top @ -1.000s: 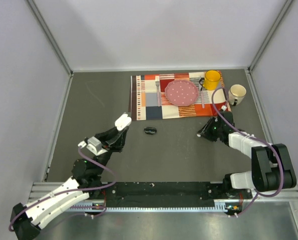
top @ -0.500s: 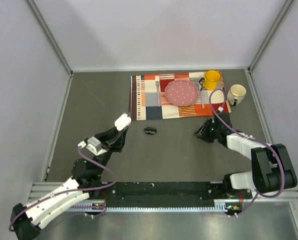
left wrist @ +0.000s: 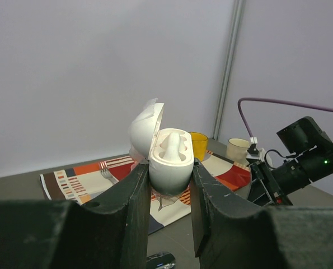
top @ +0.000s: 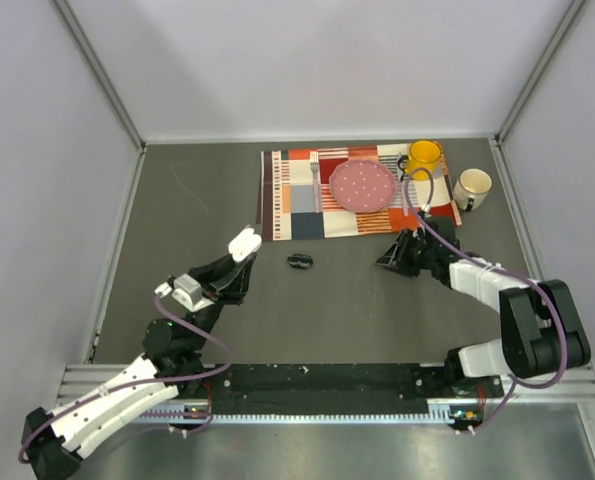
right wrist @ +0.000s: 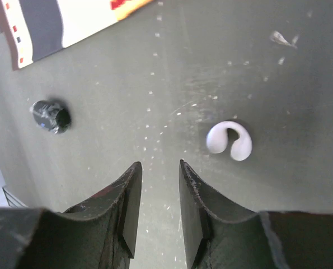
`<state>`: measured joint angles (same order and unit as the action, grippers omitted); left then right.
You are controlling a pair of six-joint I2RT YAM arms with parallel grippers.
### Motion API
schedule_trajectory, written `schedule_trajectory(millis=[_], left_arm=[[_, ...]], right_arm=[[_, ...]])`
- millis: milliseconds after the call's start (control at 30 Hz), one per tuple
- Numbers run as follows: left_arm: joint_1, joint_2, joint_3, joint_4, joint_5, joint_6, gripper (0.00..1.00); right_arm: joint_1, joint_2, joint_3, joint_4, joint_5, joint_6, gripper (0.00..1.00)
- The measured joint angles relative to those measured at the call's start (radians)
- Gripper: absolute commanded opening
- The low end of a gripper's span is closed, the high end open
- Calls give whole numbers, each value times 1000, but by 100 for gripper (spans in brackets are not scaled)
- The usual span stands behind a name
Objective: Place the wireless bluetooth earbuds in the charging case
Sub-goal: Pick up the earbud from the center of the board.
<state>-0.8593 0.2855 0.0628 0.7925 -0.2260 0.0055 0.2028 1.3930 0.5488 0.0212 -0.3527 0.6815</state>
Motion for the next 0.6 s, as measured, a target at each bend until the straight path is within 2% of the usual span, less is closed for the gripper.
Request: schedule_trajectory(millis=[133,267,600], left_arm=[[0,0,0,-2,0,0,0],[0,0,0,-2,0,0,0],[0,-18,0,-15,11,0,0]], right_arm=[[4,-95,23,-56,-11,-66,36],[-6,-154,76,-114,79,-129,36],[-77,60,140,-169,138,-241,32]])
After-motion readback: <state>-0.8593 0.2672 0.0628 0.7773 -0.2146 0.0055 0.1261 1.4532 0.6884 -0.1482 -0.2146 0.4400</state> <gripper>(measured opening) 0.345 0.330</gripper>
